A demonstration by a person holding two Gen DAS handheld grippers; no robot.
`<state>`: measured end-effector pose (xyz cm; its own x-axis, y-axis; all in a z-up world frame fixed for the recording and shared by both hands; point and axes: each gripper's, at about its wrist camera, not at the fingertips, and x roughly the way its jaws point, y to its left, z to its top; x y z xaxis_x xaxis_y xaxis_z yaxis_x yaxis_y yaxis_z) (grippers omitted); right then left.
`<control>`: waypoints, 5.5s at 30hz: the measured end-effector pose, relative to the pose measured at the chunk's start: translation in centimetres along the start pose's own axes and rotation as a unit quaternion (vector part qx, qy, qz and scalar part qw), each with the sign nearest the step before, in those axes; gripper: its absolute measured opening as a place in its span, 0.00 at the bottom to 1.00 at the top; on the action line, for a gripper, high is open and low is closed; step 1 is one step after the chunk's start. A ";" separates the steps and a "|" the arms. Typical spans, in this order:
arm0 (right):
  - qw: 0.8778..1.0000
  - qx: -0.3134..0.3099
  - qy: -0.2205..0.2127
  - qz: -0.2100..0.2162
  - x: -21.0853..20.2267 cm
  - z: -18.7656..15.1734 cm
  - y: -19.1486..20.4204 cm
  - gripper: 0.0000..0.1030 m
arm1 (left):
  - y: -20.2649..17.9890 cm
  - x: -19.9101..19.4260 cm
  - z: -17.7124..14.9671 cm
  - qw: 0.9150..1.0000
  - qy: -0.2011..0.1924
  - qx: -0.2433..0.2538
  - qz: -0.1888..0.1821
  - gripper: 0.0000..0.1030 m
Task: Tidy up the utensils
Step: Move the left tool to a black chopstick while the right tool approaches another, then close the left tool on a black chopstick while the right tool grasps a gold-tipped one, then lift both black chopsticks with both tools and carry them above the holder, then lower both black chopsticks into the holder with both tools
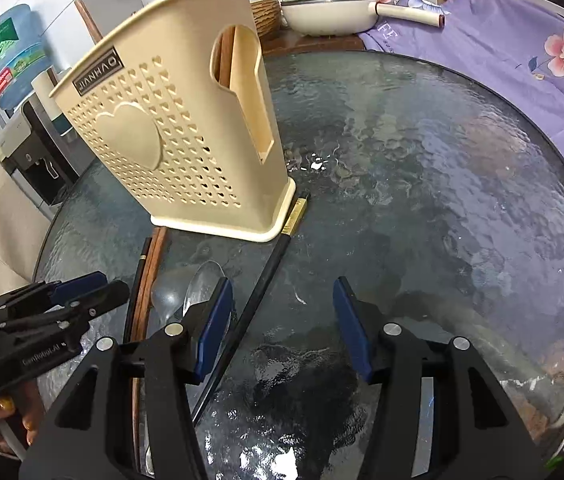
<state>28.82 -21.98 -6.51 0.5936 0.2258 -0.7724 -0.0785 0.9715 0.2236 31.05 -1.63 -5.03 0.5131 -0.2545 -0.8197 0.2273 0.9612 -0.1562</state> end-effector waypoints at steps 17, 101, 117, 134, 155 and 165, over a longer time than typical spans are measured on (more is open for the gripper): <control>0.996 -0.046 0.001 -0.075 1.8 0.7 0.6 0.51 | -0.8 0.2 0.1 0.998 -0.013 0.041 0.053 0.37; 0.998 0.013 -0.048 0.034 -2.3 1.3 -2.2 0.07 | -1.1 -2.7 1.5 0.999 -0.049 0.006 -0.003 0.07; 0.984 -0.006 -0.152 0.094 -10.5 0.7 -1.8 0.07 | -1.5 -8.9 1.6 0.993 -0.111 0.012 -0.032 0.07; 0.974 -0.047 -0.192 0.115 -15.2 0.3 0.1 0.07 | -2.1 -13.7 0.8 0.985 -0.161 0.025 -0.050 0.07; 0.967 -0.090 -0.210 0.109 -17.2 2.2 2.7 0.07 | -1.7 -16.9 1.9 0.978 -0.201 0.025 -0.059 0.07; 0.966 -0.092 -0.203 0.129 -18.0 4.6 3.4 0.07 | -2.3 -18.0 3.5 0.974 -0.212 0.039 -0.072 0.07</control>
<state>21.56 -23.03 10.88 0.7970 0.4521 -0.4006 -0.3853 0.8912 0.2392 24.12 0.34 12.03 0.7633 -0.4223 -0.4890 0.3751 0.9058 -0.1968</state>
